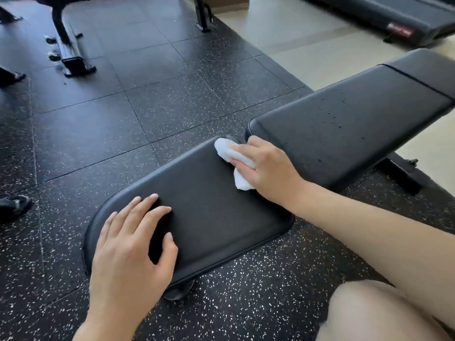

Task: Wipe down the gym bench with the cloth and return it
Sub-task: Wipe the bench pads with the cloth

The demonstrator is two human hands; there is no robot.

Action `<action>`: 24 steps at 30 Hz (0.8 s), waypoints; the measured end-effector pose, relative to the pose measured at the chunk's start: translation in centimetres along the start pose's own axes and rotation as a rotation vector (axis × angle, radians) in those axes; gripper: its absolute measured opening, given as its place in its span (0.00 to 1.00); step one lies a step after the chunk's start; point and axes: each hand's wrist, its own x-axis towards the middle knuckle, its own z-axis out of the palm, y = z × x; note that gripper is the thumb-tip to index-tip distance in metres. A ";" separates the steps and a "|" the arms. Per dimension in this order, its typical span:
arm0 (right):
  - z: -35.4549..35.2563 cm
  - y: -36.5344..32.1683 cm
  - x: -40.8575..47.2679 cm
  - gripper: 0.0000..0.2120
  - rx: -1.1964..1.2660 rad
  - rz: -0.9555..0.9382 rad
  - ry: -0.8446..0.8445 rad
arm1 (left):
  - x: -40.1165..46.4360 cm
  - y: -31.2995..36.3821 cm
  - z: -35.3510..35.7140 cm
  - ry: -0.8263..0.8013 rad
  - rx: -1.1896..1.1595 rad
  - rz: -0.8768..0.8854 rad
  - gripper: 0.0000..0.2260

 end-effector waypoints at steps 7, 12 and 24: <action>3.7 -0.5 9.1 0.12 -0.106 0.113 -0.071 | 0.1 0.1 0.0 0.017 -0.019 0.005 0.19; 1.0 -3.9 -0.8 0.09 -0.107 -0.114 -0.027 | -0.1 -0.2 -0.1 0.016 -0.047 0.009 0.19; 4.2 -4.4 6.9 0.11 -0.165 -0.039 -0.072 | -0.1 -0.3 0.5 0.154 -0.105 0.002 0.14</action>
